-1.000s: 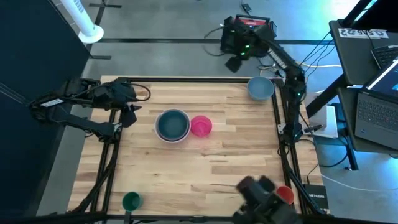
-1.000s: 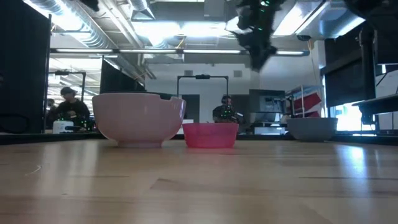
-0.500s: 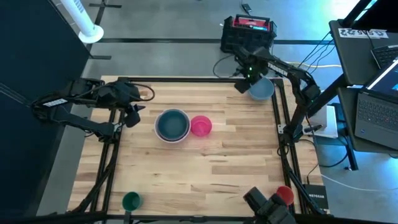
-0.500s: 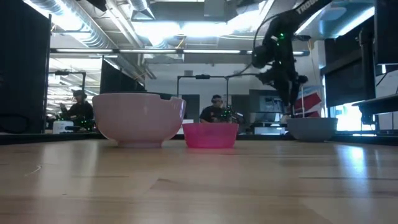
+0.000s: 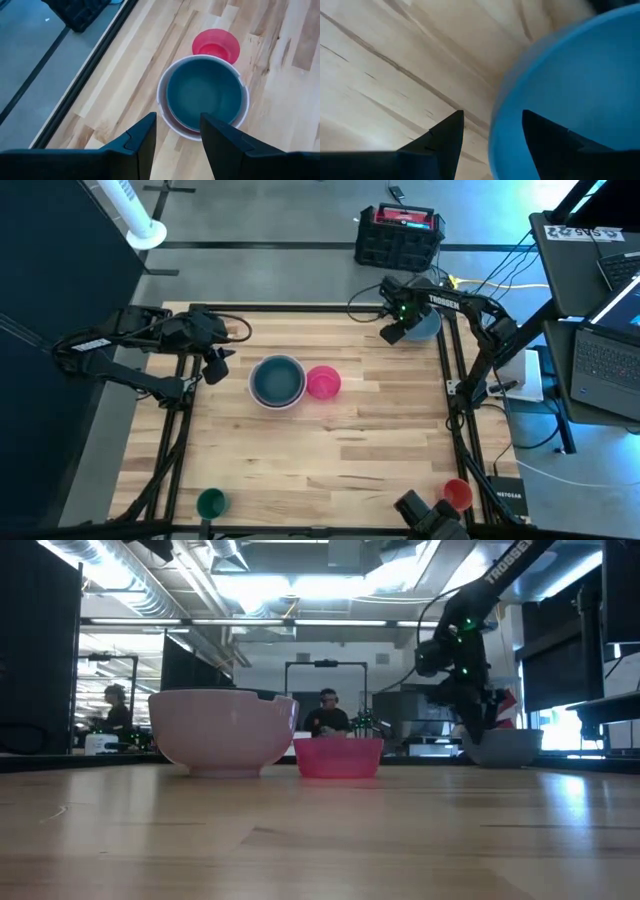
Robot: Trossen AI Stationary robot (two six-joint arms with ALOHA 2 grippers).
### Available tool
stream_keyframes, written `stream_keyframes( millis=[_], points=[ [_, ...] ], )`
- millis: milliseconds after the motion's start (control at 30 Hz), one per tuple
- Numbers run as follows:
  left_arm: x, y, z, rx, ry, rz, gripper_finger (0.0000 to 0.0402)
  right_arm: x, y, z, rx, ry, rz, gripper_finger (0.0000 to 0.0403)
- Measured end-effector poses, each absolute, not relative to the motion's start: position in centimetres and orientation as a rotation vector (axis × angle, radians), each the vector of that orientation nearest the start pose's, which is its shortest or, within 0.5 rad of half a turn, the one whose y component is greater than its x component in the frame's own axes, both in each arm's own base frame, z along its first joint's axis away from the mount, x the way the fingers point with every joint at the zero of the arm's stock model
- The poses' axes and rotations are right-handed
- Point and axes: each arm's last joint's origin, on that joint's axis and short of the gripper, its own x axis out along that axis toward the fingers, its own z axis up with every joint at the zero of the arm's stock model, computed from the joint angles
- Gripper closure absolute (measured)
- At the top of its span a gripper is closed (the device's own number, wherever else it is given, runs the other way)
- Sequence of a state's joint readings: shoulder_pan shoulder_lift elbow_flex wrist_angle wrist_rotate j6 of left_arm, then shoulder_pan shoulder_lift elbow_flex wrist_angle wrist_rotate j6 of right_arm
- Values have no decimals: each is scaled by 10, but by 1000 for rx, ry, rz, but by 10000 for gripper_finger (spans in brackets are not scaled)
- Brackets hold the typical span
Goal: Nest bowls inside each other
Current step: Stack the blue bowl on top of the dark blue bowl
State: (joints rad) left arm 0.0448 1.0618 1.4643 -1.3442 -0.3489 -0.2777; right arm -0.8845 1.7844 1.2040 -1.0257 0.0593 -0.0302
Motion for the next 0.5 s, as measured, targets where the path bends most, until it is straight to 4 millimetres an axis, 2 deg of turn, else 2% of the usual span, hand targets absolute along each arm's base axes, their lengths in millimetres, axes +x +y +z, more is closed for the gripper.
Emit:
stream_keyframes(
  millis=[67,167,200,333,500],
  points=[
    [148,17,408,-109,877,489,267,193,-238,174,636,1537,-667,252],
    [148,17,408,-109,877,489,267,193,-236,169,604,1538,-598,367],
    [148,17,408,-108,877,489,267,193,-236,170,594,1543,-588,382],
    [148,17,408,-106,878,488,267,207,-230,177,537,1523,-519,399],
    [148,18,408,-107,878,497,267,255,-204,205,355,1425,-326,402]
  ],
)
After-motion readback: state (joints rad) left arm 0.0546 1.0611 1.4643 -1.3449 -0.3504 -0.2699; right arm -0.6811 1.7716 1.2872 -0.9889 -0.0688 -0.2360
